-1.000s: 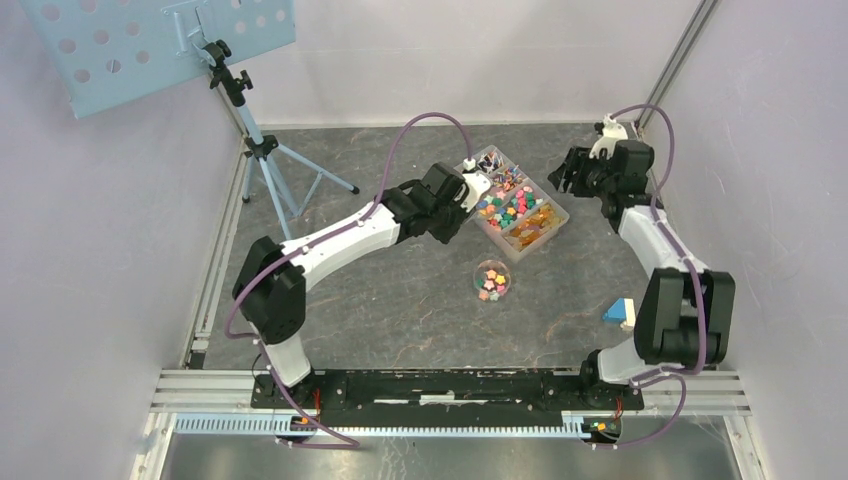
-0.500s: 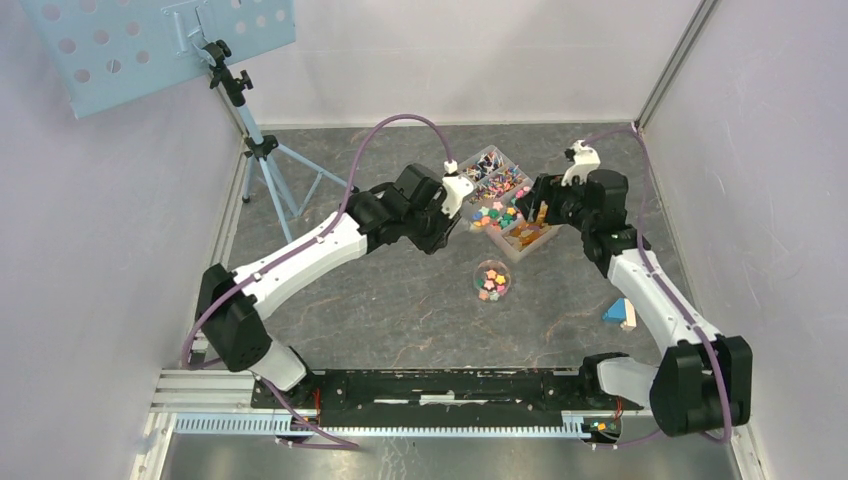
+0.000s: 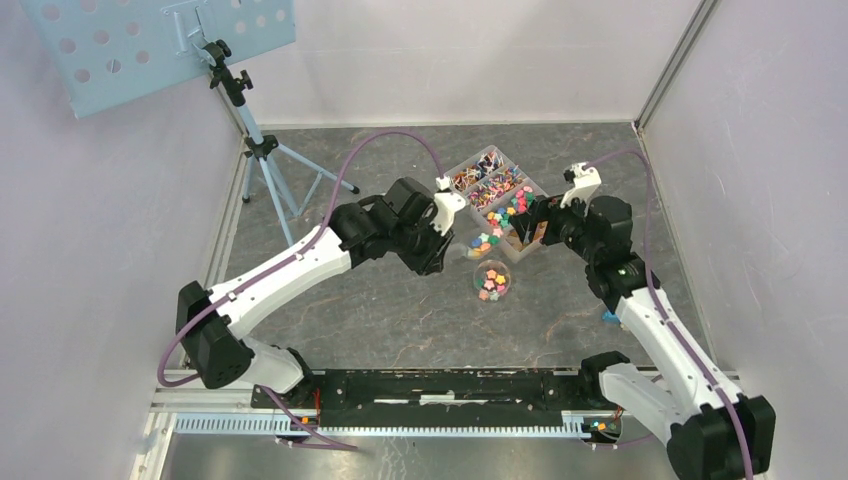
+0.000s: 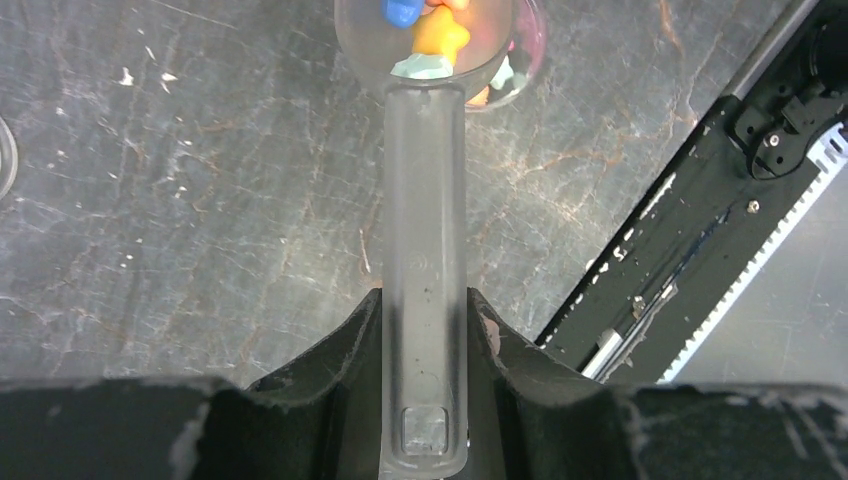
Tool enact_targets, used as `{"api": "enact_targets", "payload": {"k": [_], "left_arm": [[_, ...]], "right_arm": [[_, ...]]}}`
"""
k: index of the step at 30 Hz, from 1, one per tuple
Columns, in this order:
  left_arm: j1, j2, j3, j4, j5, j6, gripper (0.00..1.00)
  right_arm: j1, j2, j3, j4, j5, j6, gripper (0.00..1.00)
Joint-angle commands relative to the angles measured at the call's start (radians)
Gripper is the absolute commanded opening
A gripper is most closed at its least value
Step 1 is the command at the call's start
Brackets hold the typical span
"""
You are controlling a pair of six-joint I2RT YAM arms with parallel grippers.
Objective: Pack the candies
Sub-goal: Place the fake candies in the packing bottle.
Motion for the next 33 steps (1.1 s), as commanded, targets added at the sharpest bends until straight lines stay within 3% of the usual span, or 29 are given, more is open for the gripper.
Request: {"api": "enact_targets", "payload": {"k": [1,10,33], "left_arm": [[-0.033,-0.04,-0.026,-0.01,0.002,-0.043,0.02],[-0.095,-0.043,-0.068,-0.018,-0.03,-0.056,0.02],[-0.125,0.083,0.106,-0.269,-0.038,-0.061,0.02]], "right_arm": [[0.005,-0.077,-0.012,-0.003,0.055,-0.032,0.88],[0.005,-0.126,0.013,-0.06,0.062,-0.056,0.89],[0.005,-0.172,-0.05,-0.071,0.076,-0.082,0.9]]}}
